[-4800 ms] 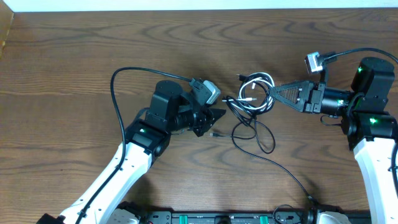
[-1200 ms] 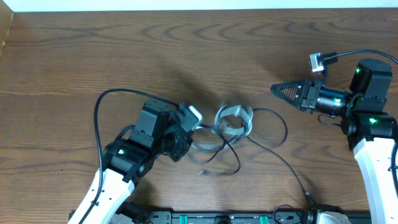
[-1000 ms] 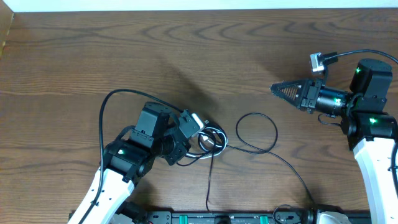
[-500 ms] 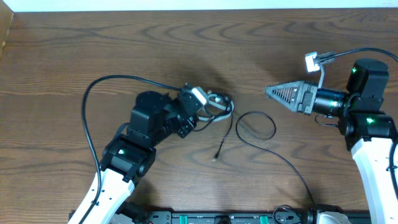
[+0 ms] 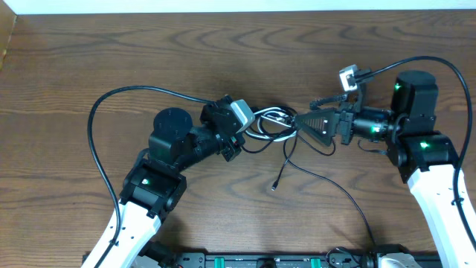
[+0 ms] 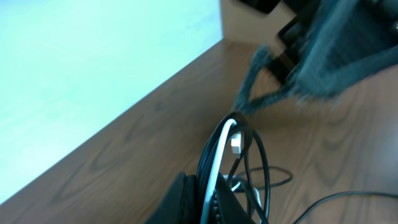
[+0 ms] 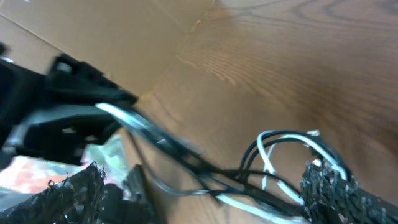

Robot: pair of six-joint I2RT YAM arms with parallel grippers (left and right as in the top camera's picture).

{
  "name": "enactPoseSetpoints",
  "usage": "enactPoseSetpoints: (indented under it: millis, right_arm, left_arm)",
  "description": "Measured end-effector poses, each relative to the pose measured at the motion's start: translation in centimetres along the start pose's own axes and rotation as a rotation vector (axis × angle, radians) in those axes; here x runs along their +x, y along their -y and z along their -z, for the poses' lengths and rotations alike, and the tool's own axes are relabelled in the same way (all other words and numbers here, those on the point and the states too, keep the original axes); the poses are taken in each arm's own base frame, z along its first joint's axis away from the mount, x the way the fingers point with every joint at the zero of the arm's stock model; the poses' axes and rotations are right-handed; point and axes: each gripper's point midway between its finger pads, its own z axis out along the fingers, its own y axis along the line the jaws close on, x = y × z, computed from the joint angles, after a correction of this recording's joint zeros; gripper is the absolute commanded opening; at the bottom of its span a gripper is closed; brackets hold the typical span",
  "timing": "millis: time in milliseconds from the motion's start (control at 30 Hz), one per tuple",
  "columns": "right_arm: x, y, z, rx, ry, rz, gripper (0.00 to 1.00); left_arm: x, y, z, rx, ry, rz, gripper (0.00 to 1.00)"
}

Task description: Untangle cables

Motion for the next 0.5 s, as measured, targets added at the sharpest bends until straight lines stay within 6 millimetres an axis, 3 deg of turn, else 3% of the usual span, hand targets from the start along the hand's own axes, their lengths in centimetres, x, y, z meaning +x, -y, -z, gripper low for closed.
enactPoseSetpoints:
  millis: [200, 500]
  right_arm:
    - [0.2, 0.6, -0.8, 0.062, -0.008, 0.077, 0.99]
    - [-0.1, 2.9, -0.7, 0.206, 0.019, 0.024, 0.99]
  left_arm:
    - [-1.1, 1.3, 0.1, 0.081, 0.048, 0.011, 0.08]
    - [-2.7, 4.0, 0.7, 0.245, 0.124, -0.01, 0.08]
